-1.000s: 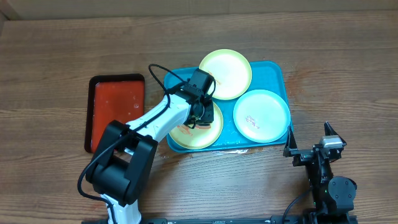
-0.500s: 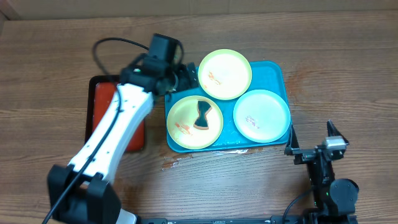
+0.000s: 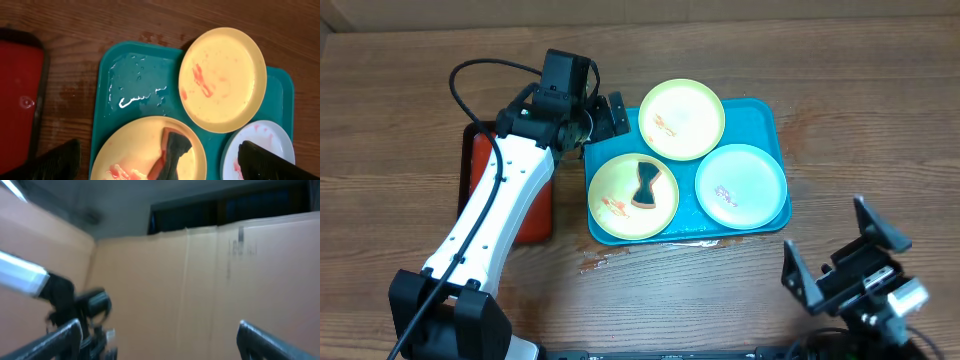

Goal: Clean dirty plates on tray and stack at the side
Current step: 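Reach the right gripper to the yellow plate's rim and grasp it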

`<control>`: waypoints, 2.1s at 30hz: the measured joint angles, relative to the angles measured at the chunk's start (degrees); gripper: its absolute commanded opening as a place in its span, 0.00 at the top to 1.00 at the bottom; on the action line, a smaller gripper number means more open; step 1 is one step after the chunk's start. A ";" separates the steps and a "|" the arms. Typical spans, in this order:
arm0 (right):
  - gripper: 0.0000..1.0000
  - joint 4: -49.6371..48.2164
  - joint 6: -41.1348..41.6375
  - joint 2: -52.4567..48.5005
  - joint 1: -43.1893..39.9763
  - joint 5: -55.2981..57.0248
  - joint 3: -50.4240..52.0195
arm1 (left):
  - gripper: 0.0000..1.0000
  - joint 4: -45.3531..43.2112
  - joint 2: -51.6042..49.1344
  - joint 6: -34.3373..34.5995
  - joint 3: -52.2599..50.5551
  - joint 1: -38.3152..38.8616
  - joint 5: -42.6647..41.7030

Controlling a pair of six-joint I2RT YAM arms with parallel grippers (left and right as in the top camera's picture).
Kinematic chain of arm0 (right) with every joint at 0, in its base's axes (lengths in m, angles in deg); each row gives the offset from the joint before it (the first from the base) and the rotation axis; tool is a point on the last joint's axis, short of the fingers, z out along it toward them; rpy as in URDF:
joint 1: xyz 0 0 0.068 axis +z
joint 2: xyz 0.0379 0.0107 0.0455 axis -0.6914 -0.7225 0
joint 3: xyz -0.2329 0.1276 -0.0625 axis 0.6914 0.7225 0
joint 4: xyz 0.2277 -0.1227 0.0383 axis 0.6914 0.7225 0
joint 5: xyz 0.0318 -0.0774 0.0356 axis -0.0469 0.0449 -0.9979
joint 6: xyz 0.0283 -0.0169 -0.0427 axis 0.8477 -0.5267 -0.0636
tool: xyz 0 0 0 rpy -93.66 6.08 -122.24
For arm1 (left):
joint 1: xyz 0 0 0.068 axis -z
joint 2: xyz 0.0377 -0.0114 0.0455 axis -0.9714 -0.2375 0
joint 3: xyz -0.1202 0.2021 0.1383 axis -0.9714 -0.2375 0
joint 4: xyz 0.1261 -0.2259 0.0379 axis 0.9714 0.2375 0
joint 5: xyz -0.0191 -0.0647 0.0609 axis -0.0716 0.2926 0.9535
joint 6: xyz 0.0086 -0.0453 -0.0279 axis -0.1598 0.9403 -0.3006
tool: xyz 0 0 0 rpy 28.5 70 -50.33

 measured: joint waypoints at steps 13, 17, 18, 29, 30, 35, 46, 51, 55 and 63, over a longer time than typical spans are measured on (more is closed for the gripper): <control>0.00 44.50 -9.53 -51.34 0.00 -22.75 -52.72 | 0.01 -1.01 0.00 0.00 0.00 0.00 2.80; 0.00 37.33 -5.53 -64.28 0.20 -32.76 -53.31 | 0.00 -1.03 0.00 0.00 0.00 0.00 2.89; 0.00 37.20 -3.82 -67.98 0.44 -33.70 -53.31 | 0.00 -1.03 0.00 -0.02 0.00 0.00 2.86; 0.00 74.77 -0.15 -99.93 9.51 -16.94 -67.93 | 0.00 -1.05 0.00 0.00 0.00 0.00 3.04; 0.00 75.69 -0.35 -101.79 10.67 -14.75 -69.66 | 0.00 -1.05 0.00 0.00 0.00 0.00 3.04; 0.59 73.42 -1.36 -105.72 16.70 -6.88 -72.39 | 0.00 -0.55 0.00 0.00 0.00 0.00 3.02; 0.59 72.35 2.54 -113.61 23.85 3.61 -72.46 | 0.00 1.99 0.00 -3.10 0.00 0.00 1.03; 0.54 73.72 5.68 -116.80 24.00 5.99 -72.46 | 0.00 2.01 0.00 -5.16 0.00 0.00 -1.22; 0.55 75.06 6.38 -116.96 24.00 6.38 -72.46 | 0.01 2.05 0.00 -5.70 -0.02 0.00 -1.79; 0.73 76.72 7.06 -116.96 24.00 6.78 -71.65 | 0.17 2.36 -0.37 -8.22 -0.96 0.02 -6.73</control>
